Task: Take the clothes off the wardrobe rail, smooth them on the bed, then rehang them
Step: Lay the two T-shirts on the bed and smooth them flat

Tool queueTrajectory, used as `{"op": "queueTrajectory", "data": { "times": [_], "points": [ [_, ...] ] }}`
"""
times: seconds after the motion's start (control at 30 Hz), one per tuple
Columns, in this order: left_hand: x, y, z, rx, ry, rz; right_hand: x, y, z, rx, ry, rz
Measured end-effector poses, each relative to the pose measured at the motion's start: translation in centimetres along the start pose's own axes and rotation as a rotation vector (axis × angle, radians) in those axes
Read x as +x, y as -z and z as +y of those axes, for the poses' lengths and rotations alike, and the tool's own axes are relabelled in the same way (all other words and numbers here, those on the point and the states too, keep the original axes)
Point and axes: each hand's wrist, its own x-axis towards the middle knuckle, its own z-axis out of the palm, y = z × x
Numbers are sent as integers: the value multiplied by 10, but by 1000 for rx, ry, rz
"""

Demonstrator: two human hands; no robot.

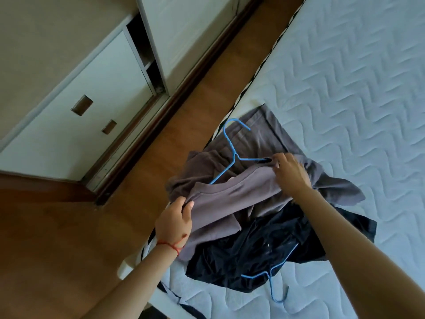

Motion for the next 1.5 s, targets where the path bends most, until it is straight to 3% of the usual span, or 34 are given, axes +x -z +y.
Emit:
{"op": "queueTrajectory", "data": {
  "times": [0.1,0.23,0.5,0.87,1.1,1.27,1.5],
  "points": [
    [-10,23,30,-57,-107,30,-10,29,0,12,23,156],
    [-24,55,67,-187,-133,95,-20,76,0,-40,139,202],
    [-26,133,128,-269,-244,214,-64,197,5,10,180,366],
    [-33,261,233,-284,-658,345,-179,356,-22,306,86,718],
    [-60,348,273,-379,-879,329,-301,411,-59,299,49,969],
    [-86,410,298,-317,-1039,422,-386,444,-98,248,13,1242],
    [-136,440,338,-363,-1175,337,-491,453,-114,163,-122,1541]
  ]
}}
